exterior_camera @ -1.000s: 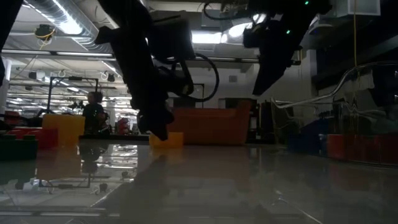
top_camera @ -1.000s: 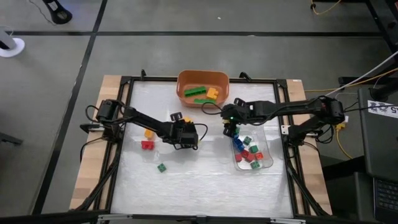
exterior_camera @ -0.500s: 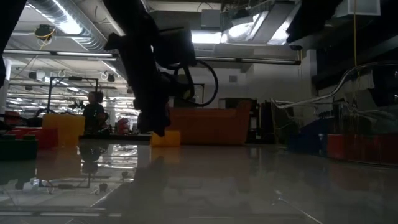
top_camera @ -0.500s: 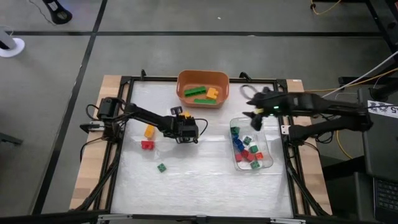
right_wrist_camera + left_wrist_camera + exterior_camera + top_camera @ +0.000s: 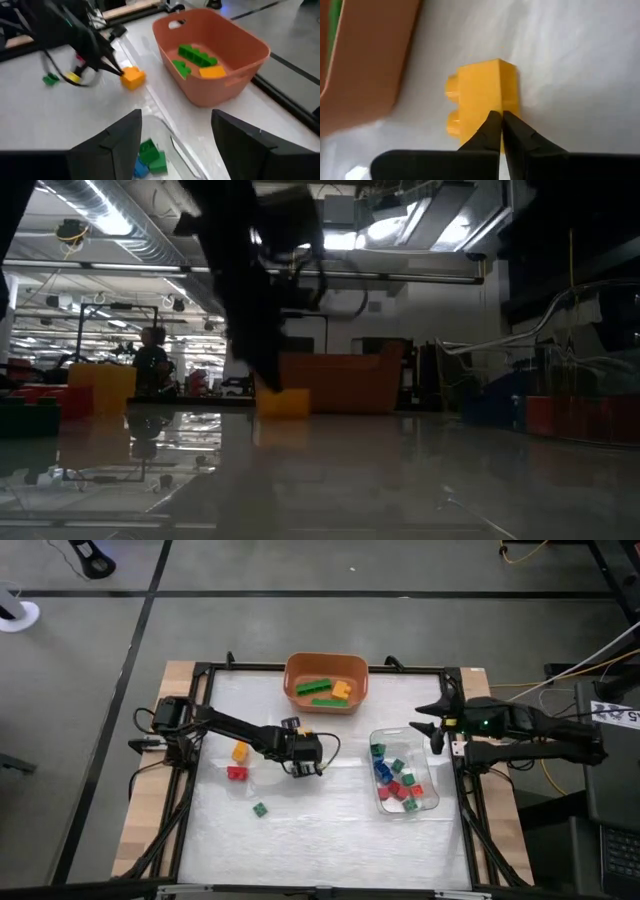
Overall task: Sort blocks by size
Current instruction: Put the big yellow game piece into the orange bin
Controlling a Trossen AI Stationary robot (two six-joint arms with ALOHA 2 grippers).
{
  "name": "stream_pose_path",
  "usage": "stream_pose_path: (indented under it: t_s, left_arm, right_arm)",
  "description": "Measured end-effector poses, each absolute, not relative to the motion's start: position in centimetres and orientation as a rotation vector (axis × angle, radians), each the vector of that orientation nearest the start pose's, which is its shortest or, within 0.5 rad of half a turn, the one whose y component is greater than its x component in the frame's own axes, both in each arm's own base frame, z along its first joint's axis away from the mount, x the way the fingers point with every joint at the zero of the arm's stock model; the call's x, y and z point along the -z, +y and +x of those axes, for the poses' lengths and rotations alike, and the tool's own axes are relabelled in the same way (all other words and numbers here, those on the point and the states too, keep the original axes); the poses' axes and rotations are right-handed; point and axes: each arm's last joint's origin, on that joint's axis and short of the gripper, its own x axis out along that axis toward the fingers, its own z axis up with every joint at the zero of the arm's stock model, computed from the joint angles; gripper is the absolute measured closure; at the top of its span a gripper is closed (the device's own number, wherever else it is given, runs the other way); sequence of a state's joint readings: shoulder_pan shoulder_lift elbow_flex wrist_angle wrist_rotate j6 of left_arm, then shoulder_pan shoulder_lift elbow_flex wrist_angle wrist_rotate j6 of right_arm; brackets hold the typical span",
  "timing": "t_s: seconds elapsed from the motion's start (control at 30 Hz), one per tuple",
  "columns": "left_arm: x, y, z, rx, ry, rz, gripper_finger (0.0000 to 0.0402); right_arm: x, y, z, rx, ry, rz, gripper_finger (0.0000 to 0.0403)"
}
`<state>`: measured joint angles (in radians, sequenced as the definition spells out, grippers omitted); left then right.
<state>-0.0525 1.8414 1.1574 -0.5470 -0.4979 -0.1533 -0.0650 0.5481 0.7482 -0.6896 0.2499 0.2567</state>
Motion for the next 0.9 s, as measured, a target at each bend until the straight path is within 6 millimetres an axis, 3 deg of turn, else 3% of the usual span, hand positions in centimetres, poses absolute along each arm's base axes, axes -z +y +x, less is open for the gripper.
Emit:
stream_pose_path:
  t_s: [0.23,0.47,0.73,0.9]
  left_arm:
    - [-20.6,-0.5,36.7,-0.349,0.902,0.159,0.0401]
    - [-23.9,2.6,37.1,-0.399,0.731,0.198,0.0401]
    - [-24.7,7.9,36.7,-0.490,0.668,0.147,0.0401]
    - [-23.8,7.9,36.2,-0.402,0.737,-0.034,0.0391]
  right_arm:
    - [-26.5,-1.3,10.2,0.348,0.421,0.212,0.0164]
    - [-24.2,-1.1,10.5,0.269,0.368,0.235,0.0164]
    - [-24.0,-1.1,10.7,0.240,0.368,0.241,0.0164]
    - [-24.0,-1.1,10.7,0.234,0.370,0.242,0.0164]
